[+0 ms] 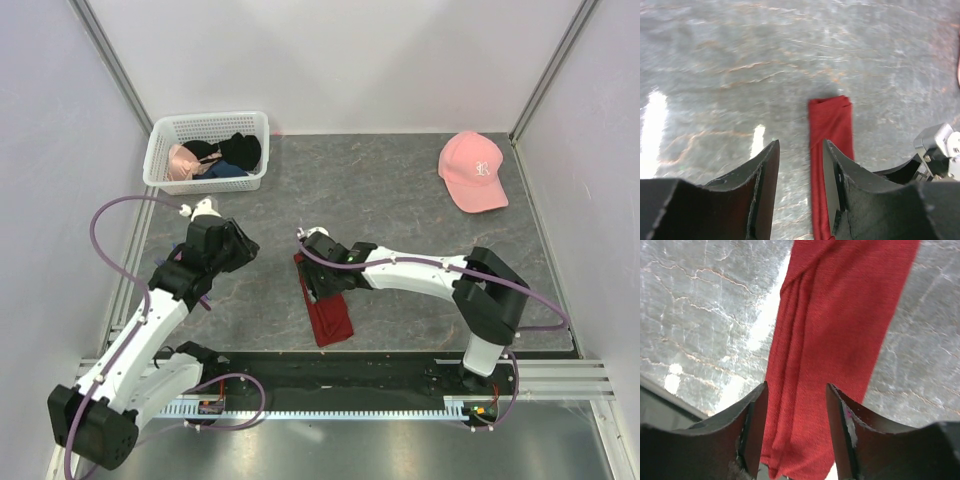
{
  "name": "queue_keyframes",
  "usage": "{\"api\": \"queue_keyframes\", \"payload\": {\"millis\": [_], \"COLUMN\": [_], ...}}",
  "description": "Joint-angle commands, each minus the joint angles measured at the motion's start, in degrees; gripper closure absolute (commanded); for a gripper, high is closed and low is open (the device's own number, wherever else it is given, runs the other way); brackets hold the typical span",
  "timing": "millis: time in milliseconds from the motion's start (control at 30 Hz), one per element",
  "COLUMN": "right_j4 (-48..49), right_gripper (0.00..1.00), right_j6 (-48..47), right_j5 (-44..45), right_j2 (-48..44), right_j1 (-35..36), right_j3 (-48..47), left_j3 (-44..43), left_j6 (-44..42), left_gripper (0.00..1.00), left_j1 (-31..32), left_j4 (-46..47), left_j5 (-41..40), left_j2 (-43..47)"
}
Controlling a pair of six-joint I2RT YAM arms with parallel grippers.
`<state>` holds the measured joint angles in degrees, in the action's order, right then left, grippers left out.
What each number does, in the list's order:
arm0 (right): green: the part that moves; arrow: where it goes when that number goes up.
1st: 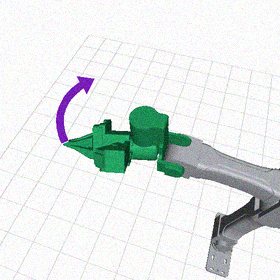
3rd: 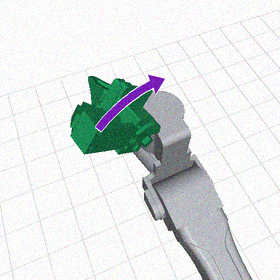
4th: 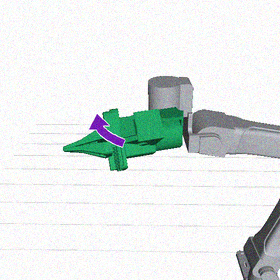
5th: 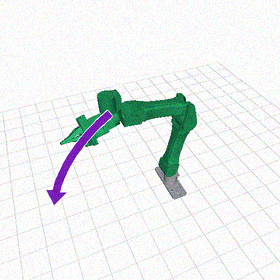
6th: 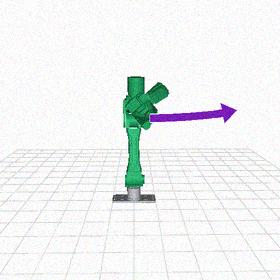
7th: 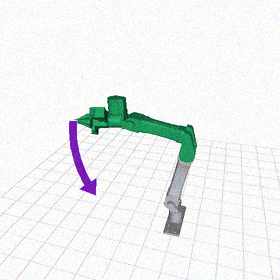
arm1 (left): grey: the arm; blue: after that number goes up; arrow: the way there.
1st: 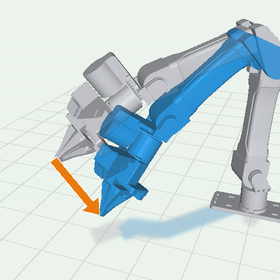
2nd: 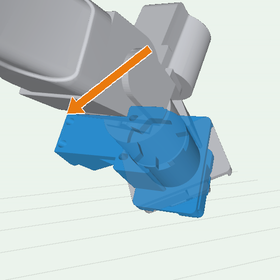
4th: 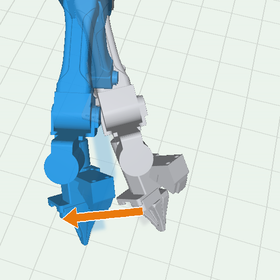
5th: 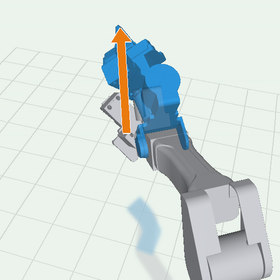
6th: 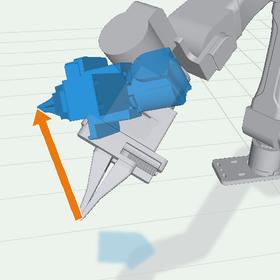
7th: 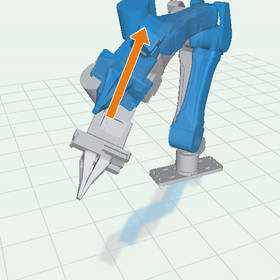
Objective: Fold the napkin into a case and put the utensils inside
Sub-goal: Pick up the smaller rectangle-folded napkin from the center of the board.
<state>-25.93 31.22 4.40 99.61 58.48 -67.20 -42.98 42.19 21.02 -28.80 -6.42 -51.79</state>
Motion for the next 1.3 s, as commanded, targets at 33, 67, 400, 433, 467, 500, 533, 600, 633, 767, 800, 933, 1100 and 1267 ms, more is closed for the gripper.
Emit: {"api": "queue_keyframes", "payload": {"millis": [33,67,400,433,467,500,533,600,633,767,800,933,1100,1267], "right_j4": [-3.59,-4.03,-7.02,-7.55,-8.95,-9.66,-10.79,-11.77,-13.42,-17.22,-17.57,-18.36,-16.0,-4.5], "right_gripper": [0.41,0.41,0.4,0.4,0.4,0.4,0.4,0.42,0.44,0.6,0.62,0.78,1.0,1.0], "right_j6": [-0.11,0.24,2.52,2.79,3.05,3.58,4.02,5.07,6.38,8.76,9.03,9.56,7.19,5.43], "right_j5": [4.47,4.65,9.38,10.53,11.41,13.33,14.13,17.28,18.96,24.5,25.12,27.67,24.88,8.81], "right_j2": [4.35,4.88,11.21,12.52,13.23,14.63,15.25,16.92,17.45,20.7,21.49,21.68,15.11,5.35], "right_j1": [2.07,2.43,5.5,6.2,6.64,7.08,7.78,8.4,9.19,10.95,11.04,11.31,11.05,7.36], "right_j3": [-6.18,-6.62,-10.93,-11.89,-12.42,-13.04,-13.92,-14.62,-15.41,-17.61,-17.96,-18.14,-17.62,-10.78], "left_j3": [1.49,1.67,1.85,1.85,1.94,1.94,2.02,1.94,2.02,2.46,2.46,2.64,2.46,1.85], "left_j6": [3.07,3.16,5.62,5.62,5.7,5.79,5.79,5.71,5.71,6.14,6.06,5.88,4.83,3.77], "left_gripper": [0.52,0.52,0.52,0.52,0.52,0.52,0.52,0.52,0.52,0.51,0.51,0.51,0.51,0.52], "left_j1": [-0.8,-0.8,-0.89,-0.89,-0.98,-0.89,-0.89,-0.98,-0.89,-0.98,-0.89,-0.89,-0.89,-0.89], "left_j4": [-5.22,-5.3,-6.97,-7.15,-7.24,-7.33,-7.41,-7.68,-7.77,-8.03,-8.03,-8.12,-8.2,-8.12], "left_j5": [-3.25,-3.25,-3.61,-3.6,-3.69,-3.69,-3.52,-3.43,-3.43,-3.52,-3.43,-2.81,-2.46,-2.46], "left_j2": [4.32,5.29,6.7,6.62,6.7,6.96,7.14,7.32,7.67,8.63,8.55,8.55,8.28,7.93]}}
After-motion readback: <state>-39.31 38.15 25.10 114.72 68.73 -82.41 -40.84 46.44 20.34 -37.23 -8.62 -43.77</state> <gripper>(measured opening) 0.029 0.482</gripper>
